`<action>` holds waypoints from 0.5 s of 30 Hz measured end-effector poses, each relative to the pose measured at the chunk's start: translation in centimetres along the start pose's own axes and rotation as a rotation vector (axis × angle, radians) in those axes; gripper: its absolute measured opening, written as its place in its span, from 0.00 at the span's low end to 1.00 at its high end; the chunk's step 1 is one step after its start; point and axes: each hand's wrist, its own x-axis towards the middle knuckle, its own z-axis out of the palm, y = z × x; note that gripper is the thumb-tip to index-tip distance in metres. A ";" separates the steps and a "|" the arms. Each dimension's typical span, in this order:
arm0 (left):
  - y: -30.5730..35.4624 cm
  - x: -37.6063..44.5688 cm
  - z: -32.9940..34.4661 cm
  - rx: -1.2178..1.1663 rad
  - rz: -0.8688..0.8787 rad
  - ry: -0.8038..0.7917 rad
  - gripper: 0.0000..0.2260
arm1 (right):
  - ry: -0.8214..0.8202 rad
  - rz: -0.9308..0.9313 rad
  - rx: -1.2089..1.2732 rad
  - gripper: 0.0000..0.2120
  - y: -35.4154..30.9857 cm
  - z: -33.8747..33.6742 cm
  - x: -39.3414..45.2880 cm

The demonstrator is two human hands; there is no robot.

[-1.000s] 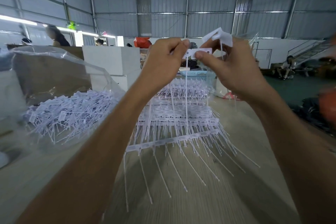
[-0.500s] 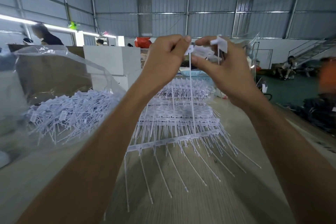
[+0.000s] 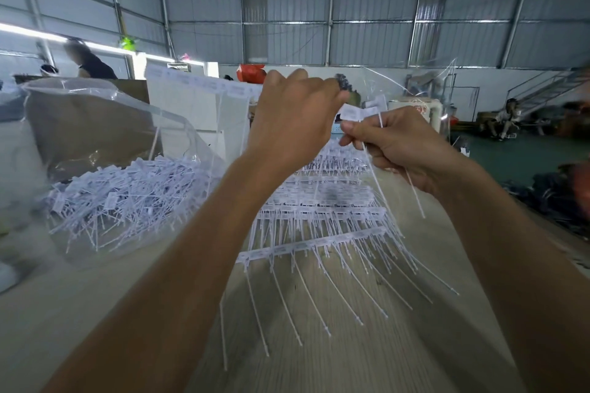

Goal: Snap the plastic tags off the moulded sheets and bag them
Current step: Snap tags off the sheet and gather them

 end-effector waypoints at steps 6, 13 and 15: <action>0.0 0.5 -0.4 -0.279 -0.206 -0.111 0.15 | 0.162 0.103 0.180 0.11 0.3 -0.5 0.6; -0.6 0.9 -0.6 -0.451 -0.209 -0.237 0.12 | 0.375 0.033 0.161 0.13 1.3 -3.2 0.3; -0.3 0.7 -0.3 -0.484 -0.224 -0.288 0.10 | 0.324 -0.015 0.160 0.14 0.5 -2.4 0.4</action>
